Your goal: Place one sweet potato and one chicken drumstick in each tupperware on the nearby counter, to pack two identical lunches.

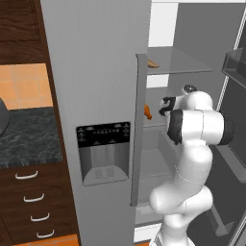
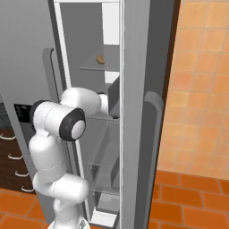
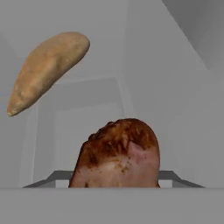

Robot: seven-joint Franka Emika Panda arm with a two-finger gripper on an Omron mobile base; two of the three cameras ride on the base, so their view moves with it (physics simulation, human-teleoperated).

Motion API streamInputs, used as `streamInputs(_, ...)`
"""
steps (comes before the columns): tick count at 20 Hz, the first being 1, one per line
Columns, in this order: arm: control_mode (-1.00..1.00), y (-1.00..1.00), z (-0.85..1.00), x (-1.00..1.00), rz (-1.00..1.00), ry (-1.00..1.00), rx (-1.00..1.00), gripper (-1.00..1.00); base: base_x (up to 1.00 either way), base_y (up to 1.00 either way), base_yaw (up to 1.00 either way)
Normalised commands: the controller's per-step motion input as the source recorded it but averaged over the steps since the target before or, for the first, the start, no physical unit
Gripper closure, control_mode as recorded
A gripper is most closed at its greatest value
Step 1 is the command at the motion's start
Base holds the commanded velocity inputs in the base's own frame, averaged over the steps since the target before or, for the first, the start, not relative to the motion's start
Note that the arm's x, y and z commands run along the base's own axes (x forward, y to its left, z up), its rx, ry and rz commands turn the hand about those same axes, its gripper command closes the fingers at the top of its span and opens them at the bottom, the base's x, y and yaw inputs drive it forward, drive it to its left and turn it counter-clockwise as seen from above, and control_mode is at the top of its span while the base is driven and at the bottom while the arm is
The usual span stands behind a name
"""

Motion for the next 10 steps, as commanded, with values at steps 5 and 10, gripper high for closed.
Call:
streamInputs(5,-1.00,0.45,0.23,-1.00,0.06,-0.14,0.00,1.00,0.00,0.00,0.00)
streamInputs(10,-1.00,0.44,0.39,-0.98,0.06,0.00,0.00,1.00,0.00,0.00,0.00)
